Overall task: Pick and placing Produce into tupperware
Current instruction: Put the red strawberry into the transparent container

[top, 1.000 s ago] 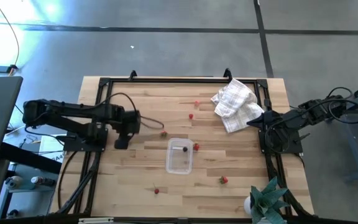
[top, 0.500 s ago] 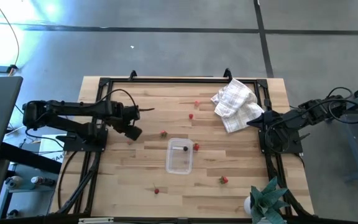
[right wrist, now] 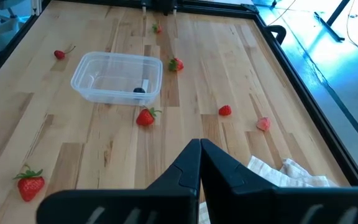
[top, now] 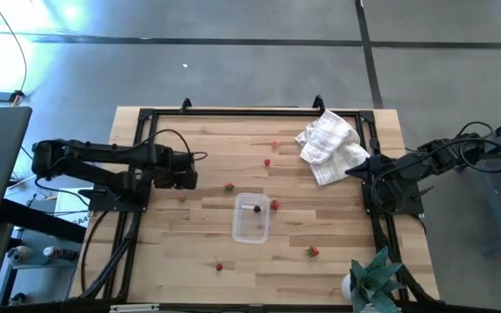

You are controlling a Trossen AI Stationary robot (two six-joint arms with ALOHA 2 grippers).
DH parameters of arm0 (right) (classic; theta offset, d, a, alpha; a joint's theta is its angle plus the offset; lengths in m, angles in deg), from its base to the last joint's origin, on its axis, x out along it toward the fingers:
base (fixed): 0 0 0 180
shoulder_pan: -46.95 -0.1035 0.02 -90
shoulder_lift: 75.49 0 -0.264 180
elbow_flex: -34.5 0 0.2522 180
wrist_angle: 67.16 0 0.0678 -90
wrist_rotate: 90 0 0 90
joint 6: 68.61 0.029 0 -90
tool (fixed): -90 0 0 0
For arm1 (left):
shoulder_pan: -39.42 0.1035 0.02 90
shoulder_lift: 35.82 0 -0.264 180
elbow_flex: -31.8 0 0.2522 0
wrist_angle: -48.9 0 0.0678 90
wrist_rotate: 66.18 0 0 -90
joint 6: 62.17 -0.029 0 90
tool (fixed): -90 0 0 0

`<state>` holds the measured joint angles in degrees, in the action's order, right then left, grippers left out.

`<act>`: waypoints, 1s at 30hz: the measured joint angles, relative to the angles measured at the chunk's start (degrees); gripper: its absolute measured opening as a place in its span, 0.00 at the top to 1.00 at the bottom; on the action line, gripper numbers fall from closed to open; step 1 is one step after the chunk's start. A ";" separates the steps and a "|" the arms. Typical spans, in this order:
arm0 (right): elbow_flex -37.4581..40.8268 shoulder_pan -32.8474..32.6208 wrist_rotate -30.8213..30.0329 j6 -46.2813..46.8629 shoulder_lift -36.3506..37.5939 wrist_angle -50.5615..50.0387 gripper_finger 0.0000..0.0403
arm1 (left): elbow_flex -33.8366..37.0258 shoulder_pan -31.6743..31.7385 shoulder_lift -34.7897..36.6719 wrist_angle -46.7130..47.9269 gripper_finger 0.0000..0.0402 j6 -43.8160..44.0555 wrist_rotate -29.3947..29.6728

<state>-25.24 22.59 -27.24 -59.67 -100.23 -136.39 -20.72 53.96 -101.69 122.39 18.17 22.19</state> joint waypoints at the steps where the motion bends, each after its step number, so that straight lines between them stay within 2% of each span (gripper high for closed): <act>1: 0.00 0.00 0.00 -0.01 0.01 0.00 1.00 | 0.00 -1.04 0.00 0.20 0.64 2.81 0.80; 5: 0.00 0.00 0.00 0.00 0.01 0.02 1.00 | 0.00 -3.46 0.00 0.97 0.64 8.80 4.07; 8: 0.00 0.00 0.00 0.01 -0.01 0.00 1.00 | 0.00 -4.52 -0.02 -0.95 0.64 10.70 2.31; 11: 0.00 0.00 0.00 0.01 0.01 0.02 1.00 | 0.00 -6.65 -0.93 -3.75 0.64 16.68 2.75; 18: 0.00 0.00 0.00 -0.01 -0.01 0.00 1.00 | -0.04 -9.87 -2.87 -3.43 0.64 26.91 2.26; 23: 0.00 -0.02 0.00 0.01 -0.01 0.00 1.00 | 0.00 -10.00 -6.72 -4.49 0.64 27.84 0.78; 30: 0.00 -0.02 0.02 0.01 -0.01 0.00 1.00 | -0.02 -9.24 -8.78 -3.86 0.64 27.65 2.09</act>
<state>-25.24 22.57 -27.23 -59.66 -100.25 -136.39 -20.74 44.72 -110.47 118.53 45.82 24.29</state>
